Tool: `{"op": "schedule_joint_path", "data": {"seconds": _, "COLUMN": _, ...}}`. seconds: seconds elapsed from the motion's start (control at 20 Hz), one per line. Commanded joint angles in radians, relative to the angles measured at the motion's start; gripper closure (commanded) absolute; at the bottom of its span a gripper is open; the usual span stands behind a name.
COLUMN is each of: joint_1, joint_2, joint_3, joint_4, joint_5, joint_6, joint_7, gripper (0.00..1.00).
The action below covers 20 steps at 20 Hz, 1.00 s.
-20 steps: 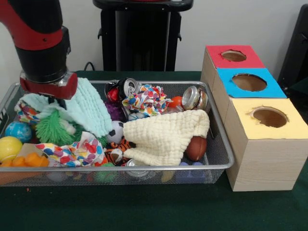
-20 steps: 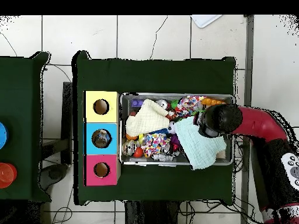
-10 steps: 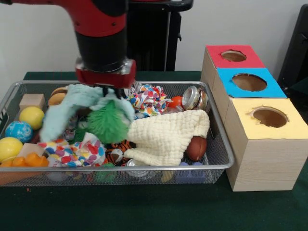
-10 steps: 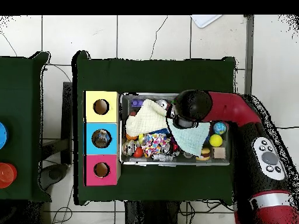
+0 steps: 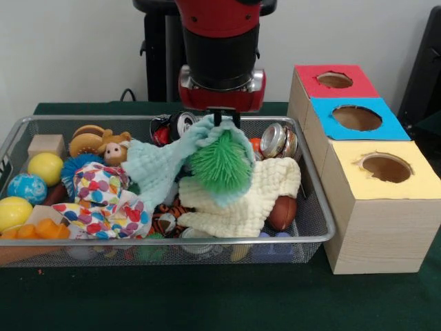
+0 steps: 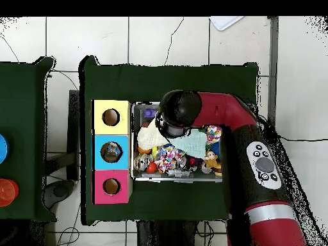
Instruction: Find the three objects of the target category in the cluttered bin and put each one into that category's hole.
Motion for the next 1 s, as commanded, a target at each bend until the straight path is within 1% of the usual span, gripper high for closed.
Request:
{"op": "schedule_joint_path", "data": {"seconds": 0.05, "joint_1": 0.013, "joint_2": -0.013, "joint_3": -0.093, "joint_4": 0.021, "joint_5": 0.076, "joint_6": 0.081, "joint_7": 0.235, "gripper": 1.00}}
{"op": "schedule_joint_path", "data": {"seconds": 0.2, "joint_1": 0.025, "joint_2": -0.016, "joint_3": -0.112, "joint_4": 0.027, "joint_5": 0.090, "joint_6": 0.074, "joint_7": 0.223, "gripper": 1.00}}
{"op": "schedule_joint_path", "data": {"seconds": 0.45, "joint_1": 0.028, "joint_2": -0.023, "joint_3": -0.135, "joint_4": 0.054, "joint_5": 0.101, "joint_6": 0.035, "joint_7": 0.194, "gripper": 1.00}}
{"op": "schedule_joint_path", "data": {"seconds": 0.6, "joint_1": 0.030, "joint_2": -0.029, "joint_3": -0.138, "joint_4": 0.051, "joint_5": 0.129, "joint_6": 0.063, "joint_7": 0.187, "gripper": 1.00}}
{"op": "schedule_joint_path", "data": {"seconds": 0.7, "joint_1": 0.025, "joint_2": -0.030, "joint_3": -0.145, "joint_4": 0.055, "joint_5": 0.129, "joint_6": 0.057, "joint_7": 0.168, "gripper": 1.00}}
{"op": "schedule_joint_path", "data": {"seconds": 0.8, "joint_1": 0.013, "joint_2": -0.023, "joint_3": -0.154, "joint_4": 0.052, "joint_5": 0.117, "joint_6": 0.045, "joint_7": 0.132, "gripper": 1.00}}
{"op": "schedule_joint_path", "data": {"seconds": 1.0, "joint_1": -0.054, "joint_2": -0.025, "joint_3": -0.164, "joint_4": 0.067, "joint_5": 0.067, "joint_6": 0.032, "joint_7": -0.005, "gripper": 1.00}}
